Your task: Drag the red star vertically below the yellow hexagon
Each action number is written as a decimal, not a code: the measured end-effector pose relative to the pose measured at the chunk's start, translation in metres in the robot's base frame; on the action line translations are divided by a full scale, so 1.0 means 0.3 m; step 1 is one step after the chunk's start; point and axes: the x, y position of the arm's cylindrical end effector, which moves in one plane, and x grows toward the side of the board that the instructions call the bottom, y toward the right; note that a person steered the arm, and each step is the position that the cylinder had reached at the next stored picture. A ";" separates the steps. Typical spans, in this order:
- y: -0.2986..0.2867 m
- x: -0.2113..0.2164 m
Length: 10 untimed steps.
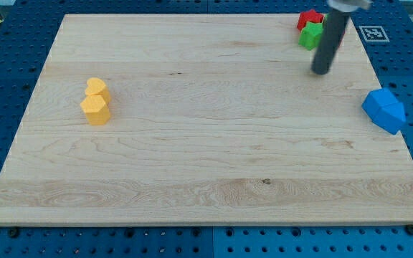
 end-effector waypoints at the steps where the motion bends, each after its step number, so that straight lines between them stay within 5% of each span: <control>1: 0.243 -0.033; 3: 0.393 -0.340; 5: 0.004 -0.498; 6: -0.164 -0.488; 10: -0.233 -0.119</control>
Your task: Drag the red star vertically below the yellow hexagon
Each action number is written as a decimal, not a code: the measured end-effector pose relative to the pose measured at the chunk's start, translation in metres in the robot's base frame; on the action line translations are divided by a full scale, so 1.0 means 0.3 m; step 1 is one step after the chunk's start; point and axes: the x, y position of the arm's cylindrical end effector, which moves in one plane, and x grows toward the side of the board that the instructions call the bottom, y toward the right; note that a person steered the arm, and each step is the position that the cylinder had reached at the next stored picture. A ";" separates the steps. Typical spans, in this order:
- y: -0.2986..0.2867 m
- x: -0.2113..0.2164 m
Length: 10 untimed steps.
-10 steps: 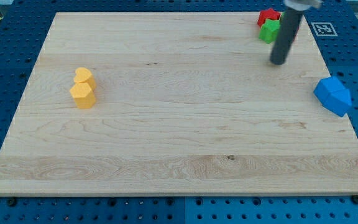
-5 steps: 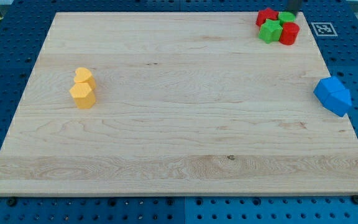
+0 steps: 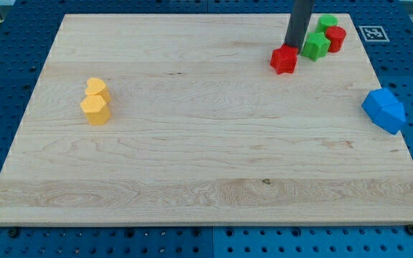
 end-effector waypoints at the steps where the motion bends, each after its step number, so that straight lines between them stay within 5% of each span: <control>1: 0.000 -0.016; 2: -0.003 -0.027; 5: -0.287 0.392; 7: -0.223 0.392; 9: -0.529 0.672; 10: -0.540 0.654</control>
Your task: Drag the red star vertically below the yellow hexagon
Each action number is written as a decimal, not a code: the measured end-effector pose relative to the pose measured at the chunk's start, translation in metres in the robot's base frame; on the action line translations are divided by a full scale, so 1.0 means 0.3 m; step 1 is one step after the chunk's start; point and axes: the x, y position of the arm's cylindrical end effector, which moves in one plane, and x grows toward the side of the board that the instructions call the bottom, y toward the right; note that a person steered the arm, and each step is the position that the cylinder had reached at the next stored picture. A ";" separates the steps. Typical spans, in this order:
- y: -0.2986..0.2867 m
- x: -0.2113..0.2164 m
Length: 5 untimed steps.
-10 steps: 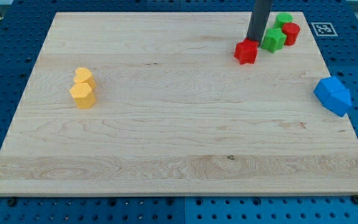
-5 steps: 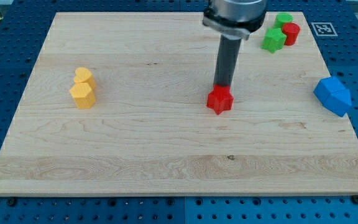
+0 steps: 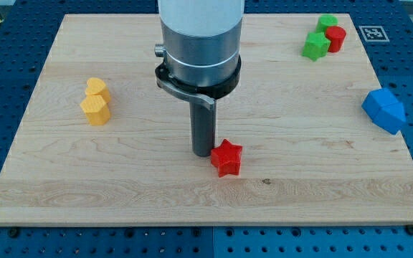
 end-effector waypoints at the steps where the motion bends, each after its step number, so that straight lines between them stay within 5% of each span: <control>1: 0.121 -0.100; 3: 0.277 0.020; 5: -0.139 0.159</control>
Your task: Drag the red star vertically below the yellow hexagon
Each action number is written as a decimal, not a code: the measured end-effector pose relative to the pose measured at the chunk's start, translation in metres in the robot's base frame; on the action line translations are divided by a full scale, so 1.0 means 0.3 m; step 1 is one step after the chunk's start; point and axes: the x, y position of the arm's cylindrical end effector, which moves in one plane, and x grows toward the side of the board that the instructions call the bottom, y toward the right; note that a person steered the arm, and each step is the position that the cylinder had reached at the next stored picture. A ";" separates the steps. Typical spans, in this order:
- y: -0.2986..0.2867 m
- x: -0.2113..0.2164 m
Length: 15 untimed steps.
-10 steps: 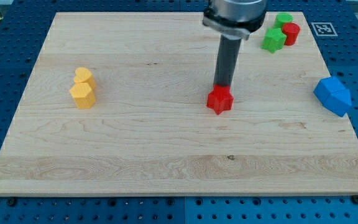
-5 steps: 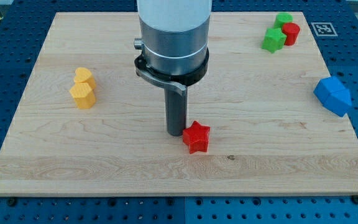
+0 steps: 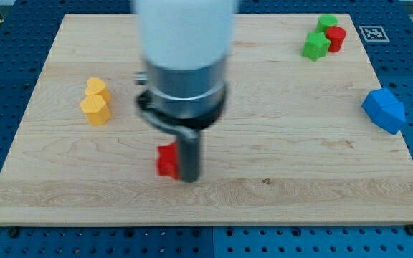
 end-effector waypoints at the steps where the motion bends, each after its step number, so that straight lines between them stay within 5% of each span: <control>1: 0.078 -0.027; 3: -0.011 -0.168; 5: -0.234 0.032; 7: 0.046 -0.033; 8: 0.143 0.122; 10: 0.114 0.184; 15: -0.361 0.150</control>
